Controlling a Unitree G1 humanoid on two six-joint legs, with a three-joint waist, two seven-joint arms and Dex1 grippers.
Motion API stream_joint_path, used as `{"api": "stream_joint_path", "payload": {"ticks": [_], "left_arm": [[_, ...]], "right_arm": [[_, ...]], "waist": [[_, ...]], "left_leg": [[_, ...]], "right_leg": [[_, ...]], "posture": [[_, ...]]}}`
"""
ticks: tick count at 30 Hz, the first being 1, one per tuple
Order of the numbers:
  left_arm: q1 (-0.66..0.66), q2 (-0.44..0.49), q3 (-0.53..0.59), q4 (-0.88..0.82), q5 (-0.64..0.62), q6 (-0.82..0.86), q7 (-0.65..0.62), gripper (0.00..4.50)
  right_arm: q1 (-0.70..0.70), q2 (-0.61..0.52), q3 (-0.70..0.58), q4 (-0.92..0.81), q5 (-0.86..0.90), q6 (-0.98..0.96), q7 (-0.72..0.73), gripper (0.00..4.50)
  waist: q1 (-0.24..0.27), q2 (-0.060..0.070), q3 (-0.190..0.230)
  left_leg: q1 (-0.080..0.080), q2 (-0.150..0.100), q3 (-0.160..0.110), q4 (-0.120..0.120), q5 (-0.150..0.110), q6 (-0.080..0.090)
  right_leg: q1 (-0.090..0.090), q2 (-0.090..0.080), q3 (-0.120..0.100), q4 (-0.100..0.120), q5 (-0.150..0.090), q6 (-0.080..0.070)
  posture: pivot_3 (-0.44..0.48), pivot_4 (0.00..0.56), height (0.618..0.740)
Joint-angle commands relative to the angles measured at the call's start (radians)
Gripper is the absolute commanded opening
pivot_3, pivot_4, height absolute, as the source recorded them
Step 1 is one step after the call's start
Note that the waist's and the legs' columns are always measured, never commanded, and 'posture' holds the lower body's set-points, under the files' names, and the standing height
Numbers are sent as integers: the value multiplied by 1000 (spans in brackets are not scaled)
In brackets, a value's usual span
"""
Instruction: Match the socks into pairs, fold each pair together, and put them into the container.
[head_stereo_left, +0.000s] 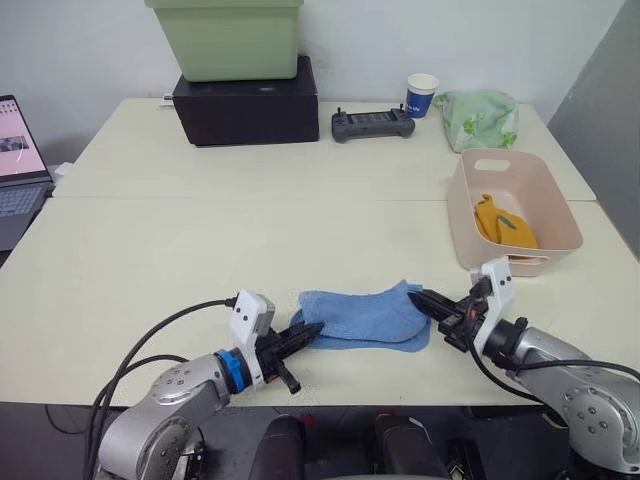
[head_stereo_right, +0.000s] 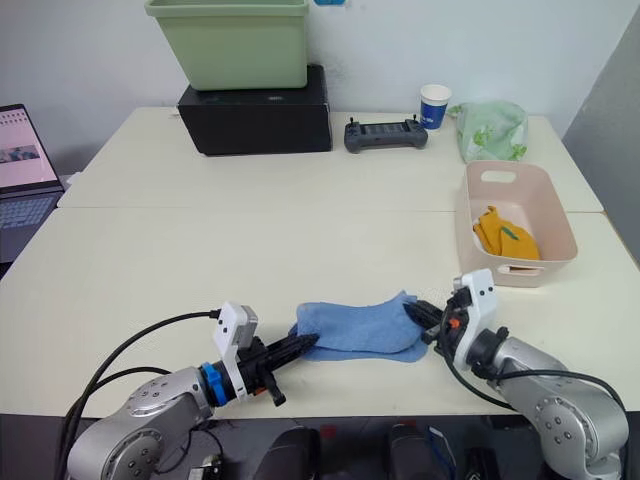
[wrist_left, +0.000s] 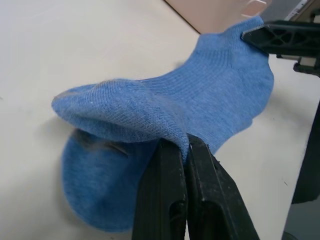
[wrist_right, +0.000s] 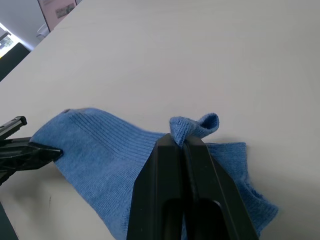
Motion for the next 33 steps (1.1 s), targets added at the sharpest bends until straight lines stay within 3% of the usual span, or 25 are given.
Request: {"api": "stream_joint_path", "payload": {"ticks": [1, 12, 17, 26, 27, 33], "left_arm": [[16, -24, 4, 10, -36, -1, 8, 0], [14, -31, -21, 135, -72, 10, -56, 0], [-13, -24, -20, 134, -104, 39, -72, 1263], [-6, 49, 74, 44, -211, 109, -57, 4283], [-2, 61, 88, 29, -228, 120, -50, 4476], [73, 206, 216, -43, -352, 183, -103, 4476]], "right_arm": [[3, -23, 10, 3, -4, -40, 1, 66], [42, -47, 31, 40, -4, -80, -17, 66], [50, -49, 41, 49, -6, -97, -21, 0], [56, -60, 49, 68, -9, -123, -22, 0], [56, -61, 51, 70, -10, -125, -22, 0], [60, -76, 46, 88, -15, -138, -9, 0]], "waist": [[0, 0, 0], [1, 0, 0], [1, 0, 0], [0, 0, 0], [0, 0, 0], [1, 0, 0]], "left_leg": [[0, 0, 0, 0, 0, 0], [0, 0, 0, 0, 0, 0], [0, 0, 0, 0, 0, 0], [0, 0, 0, 0, 0, 0], [0, 0, 0, 0, 0, 0], [0, 1, 0, -1, 0, 0]], "right_leg": [[0, 0, 0, 0, 0, 0], [0, 0, 0, 0, 0, 0], [0, 0, 0, 0, 0, 0], [0, 0, 0, 0, 0, 0], [0, 0, 0, 0, 0, 0], [0, -1, 0, -1, -1, 0]], "posture": [[0, 150, 740], [0, 150, 740], [0, 150, 740], [0, 150, 740], [0, 150, 740], [0, 150, 740]]}}
